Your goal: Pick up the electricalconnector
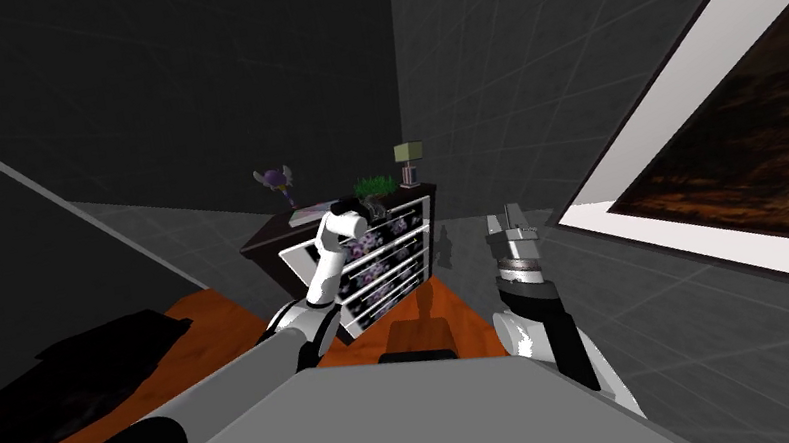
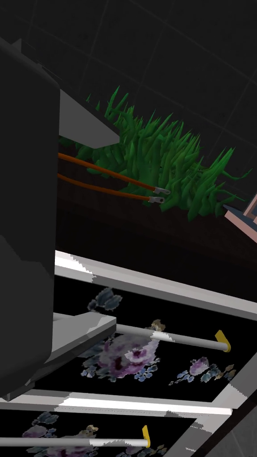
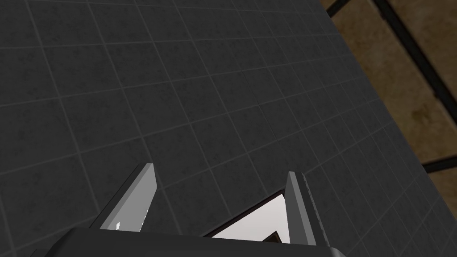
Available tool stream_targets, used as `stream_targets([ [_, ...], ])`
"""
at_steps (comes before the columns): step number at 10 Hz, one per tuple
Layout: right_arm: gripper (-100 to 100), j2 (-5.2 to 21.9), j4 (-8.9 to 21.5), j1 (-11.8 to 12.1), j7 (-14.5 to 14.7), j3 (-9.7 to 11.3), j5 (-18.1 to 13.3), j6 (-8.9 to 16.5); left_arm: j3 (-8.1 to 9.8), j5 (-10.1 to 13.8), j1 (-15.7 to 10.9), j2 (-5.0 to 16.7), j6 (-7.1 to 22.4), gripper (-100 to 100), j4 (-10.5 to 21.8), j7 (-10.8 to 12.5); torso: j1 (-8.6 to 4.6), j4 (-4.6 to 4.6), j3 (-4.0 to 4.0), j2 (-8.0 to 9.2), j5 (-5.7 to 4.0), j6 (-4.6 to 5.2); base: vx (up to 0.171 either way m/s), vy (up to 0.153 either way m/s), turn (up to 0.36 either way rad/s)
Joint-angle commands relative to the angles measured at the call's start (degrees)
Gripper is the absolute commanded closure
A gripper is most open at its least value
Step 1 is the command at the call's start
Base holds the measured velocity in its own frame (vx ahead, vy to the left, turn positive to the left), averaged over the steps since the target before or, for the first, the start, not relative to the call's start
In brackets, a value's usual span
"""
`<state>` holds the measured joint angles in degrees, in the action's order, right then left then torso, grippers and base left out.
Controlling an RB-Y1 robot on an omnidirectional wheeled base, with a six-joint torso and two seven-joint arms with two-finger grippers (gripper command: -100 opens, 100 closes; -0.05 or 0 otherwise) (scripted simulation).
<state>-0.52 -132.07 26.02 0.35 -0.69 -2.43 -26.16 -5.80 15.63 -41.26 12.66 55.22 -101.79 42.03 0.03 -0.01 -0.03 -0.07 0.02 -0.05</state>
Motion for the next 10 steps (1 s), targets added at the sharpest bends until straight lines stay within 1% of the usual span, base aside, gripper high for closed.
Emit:
stream_targets([
  [1,0,0.00,0.00,0.00,0.00,0.00,0.00,0.00,0.08,0.46,-2.30,0.26,2.86,-100,1.22,0.33,0.00,0.00,0.00,0.00,0.00,0.00,0.009,-0.001,-0.013],
  [2,0,0.00,0.00,0.00,0.00,0.00,0.00,0.00,0.08,0.46,-2.30,0.26,3.34,-100,1.22,0.33,0.00,0.00,0.00,0.00,0.00,0.00,0.006,0.000,0.001],
  [3,0,0.00,0.00,0.00,0.00,0.00,0.00,0.00,0.31,1.46,-4.90,1.00,5.60,-100,3.59,0.76,0.01,0.00,0.00,0.01,0.01,-0.01,0.018,-0.003,-0.013],
  [4,0,0.00,0.00,0.00,0.00,0.00,0.00,0.00,0.31,1.46,-5.77,1.00,7.04,-100,3.59,0.76,0.00,-0.01,-0.02,-0.04,0.00,0.00,0.020,0.000,-0.009],
  [5,0,0.00,0.00,0.00,0.00,0.00,0.00,0.00,0.60,2.40,-7.90,1.81,8.69,-100,5.94,1.04,0.00,-0.01,-0.03,-0.04,0.00,-0.01,0.030,-0.001,-0.007],
  [6,0,0.00,0.00,0.00,0.00,0.00,0.00,0.00,0.60,2.40,-9.08,1.81,10.25,-100,5.94,1.04,0.01,-0.02,-0.05,-0.08,0.00,-0.01,0.028,-0.001,-0.002],
  [7,0,0.00,0.00,0.00,0.00,0.00,0.00,0.00,0.60,2.40,-9.08,1.81,11.30,-100,5.94,1.04,0.01,-0.02,-0.05,-0.08,0.00,-0.01,0.012,-0.002,0.001],
  [8,0,0.00,0.00,0.00,0.00,0.00,0.00,0.00,0.93,3.28,-11.62,2.68,13.17,-100,8.26,1.18,0.01,-0.02,-0.03,-0.03,0.01,-0.01,0.033,-0.009,0.000],
  [9,0,0.00,0.00,0.00,0.00,0.00,0.00,0.00,0.93,3.28,-12.25,2.68,14.71,-100,8.26,1.18,-0.01,-0.02,-0.05,-0.09,0.00,-0.01,0.030,-0.003,0.001],
  [10,0,0.00,0.00,0.00,0.00,0.00,0.00,0.00,0.93,3.28,-12.25,2.68,15.12,-100,8.26,1.18,0.00,-0.03,-0.05,-0.08,0.00,-0.01,0.011,0.001,-0.001],
])
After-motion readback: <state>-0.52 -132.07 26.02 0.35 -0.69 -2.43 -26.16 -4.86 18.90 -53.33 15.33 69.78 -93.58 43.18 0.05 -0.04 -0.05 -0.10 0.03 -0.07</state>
